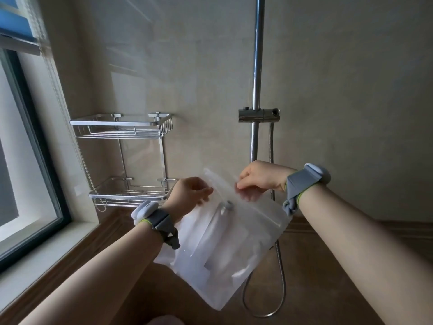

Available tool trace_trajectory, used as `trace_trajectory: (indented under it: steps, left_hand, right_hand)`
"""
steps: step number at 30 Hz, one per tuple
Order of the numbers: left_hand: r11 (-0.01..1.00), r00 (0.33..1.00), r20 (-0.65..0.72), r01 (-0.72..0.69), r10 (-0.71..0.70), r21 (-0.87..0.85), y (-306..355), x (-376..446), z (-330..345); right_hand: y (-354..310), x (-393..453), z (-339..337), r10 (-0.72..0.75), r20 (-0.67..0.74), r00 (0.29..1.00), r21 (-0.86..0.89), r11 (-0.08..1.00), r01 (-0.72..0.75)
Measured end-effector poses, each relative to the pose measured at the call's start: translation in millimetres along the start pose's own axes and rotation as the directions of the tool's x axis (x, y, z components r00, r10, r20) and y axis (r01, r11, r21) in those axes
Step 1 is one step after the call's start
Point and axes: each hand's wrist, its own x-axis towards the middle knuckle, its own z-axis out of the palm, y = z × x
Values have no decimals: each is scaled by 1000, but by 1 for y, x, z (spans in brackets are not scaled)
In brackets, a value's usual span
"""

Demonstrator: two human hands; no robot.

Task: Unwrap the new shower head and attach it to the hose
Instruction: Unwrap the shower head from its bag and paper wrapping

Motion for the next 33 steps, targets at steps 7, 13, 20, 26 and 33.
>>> trace_trajectory:
  steps: [7, 13, 20, 26, 33]
  left_hand:
    - [984, 998, -49, 41, -33, 174, -9, 3, 4]
    - [920, 996, -23, 89, -87, 382, 5, -4, 9]
    - [985, 980, 144, 119, -137, 122, 16, -10, 21]
    - [989, 956, 267, 93, -121, 116, 22, -13, 30]
    - [932, 947, 278, 240, -162, -271, 16, -9, 23]
  right_hand:
    - [2, 13, 19, -37, -61, 997, 11, 999, 38]
    - [8, 19, 29, -30, -125, 992, -34, 999, 26]
    - [13, 23, 32, 19, -188, 982, 52, 999, -9]
    - [16, 28, 43, 74, -176, 982, 366, 931, -5]
    - [18, 24, 48, 24, -79, 997, 694, 719, 38]
